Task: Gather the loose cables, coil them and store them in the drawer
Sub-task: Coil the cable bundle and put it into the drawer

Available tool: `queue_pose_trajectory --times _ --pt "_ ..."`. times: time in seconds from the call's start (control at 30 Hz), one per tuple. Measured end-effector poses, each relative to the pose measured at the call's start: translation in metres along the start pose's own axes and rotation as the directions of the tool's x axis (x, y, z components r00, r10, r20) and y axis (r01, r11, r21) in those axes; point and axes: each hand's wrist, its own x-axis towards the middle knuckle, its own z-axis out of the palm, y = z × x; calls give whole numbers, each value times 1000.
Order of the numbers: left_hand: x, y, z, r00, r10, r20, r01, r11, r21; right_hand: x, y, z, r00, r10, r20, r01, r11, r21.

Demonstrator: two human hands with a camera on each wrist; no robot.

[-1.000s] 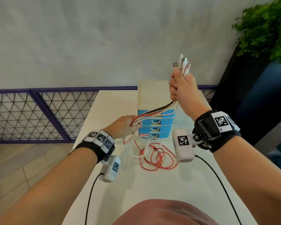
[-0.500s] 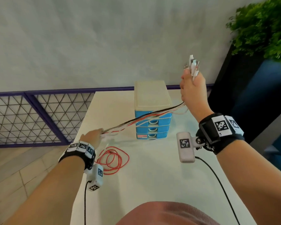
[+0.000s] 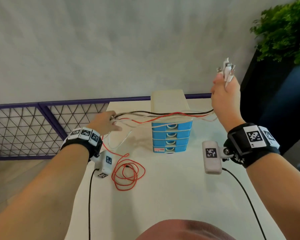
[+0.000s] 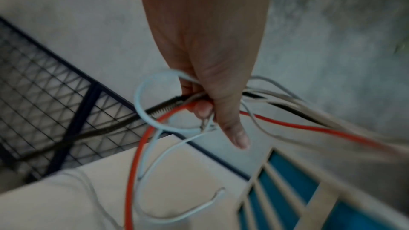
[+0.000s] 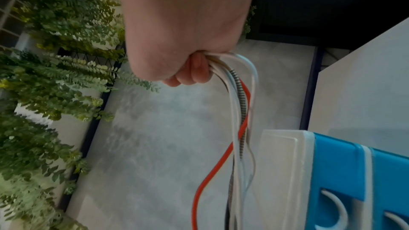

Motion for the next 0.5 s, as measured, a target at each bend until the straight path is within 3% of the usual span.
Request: queue_pose_trajectory --times 0.23,0.33,0.5 --pt "-16 -46 31 982 -42 184 29 997 72 14 -12 -14 993 -79 -88 72 994 -86" --pt "-22 -63 31 981 -91 169 86 996 38 19 -13 -21 989 -75 -130 63 993 -99" --pt "-19 -52 34 994 -53 94 43 993 106 6 -10 -5 997 -50 -66 48 998 -33"
